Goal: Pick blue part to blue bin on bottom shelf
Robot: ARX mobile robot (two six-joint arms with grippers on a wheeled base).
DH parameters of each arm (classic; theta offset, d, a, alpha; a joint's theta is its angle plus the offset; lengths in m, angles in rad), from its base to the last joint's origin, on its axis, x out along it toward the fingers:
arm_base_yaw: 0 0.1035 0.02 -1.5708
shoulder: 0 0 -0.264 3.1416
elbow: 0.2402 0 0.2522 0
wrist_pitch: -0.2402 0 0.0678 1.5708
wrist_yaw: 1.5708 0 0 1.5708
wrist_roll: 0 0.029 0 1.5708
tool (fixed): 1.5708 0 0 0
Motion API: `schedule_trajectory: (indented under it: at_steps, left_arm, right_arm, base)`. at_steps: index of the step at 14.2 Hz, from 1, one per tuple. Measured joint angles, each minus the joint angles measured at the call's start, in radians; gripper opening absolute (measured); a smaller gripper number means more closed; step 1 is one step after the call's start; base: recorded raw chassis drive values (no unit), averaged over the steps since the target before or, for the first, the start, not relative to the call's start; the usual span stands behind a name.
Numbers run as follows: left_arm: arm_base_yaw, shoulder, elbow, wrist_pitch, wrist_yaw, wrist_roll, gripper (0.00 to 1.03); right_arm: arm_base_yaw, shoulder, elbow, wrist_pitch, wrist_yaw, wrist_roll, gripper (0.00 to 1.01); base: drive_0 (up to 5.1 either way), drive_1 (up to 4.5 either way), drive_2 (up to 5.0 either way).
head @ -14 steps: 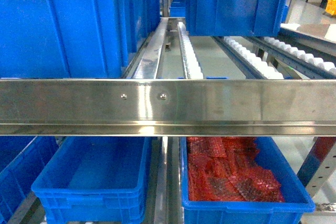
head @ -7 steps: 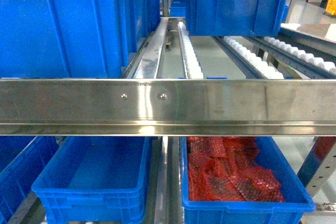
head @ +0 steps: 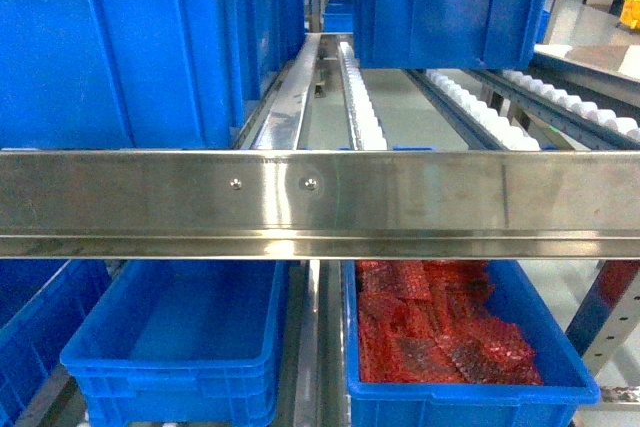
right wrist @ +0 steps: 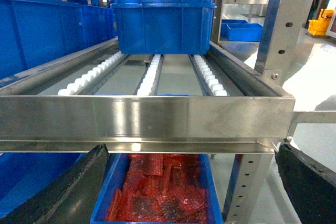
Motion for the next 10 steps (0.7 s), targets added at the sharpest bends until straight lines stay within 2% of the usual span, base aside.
schedule_trajectory:
  at_steps: [10]
  left_arm:
    - [0.000,0.000,0.000,0.000,0.000,0.000,0.43]
  right_arm:
    - [0.000,0.000,0.000,0.000,0.003,0.000,0.98]
  base:
    - [0.0,0.00,0.0]
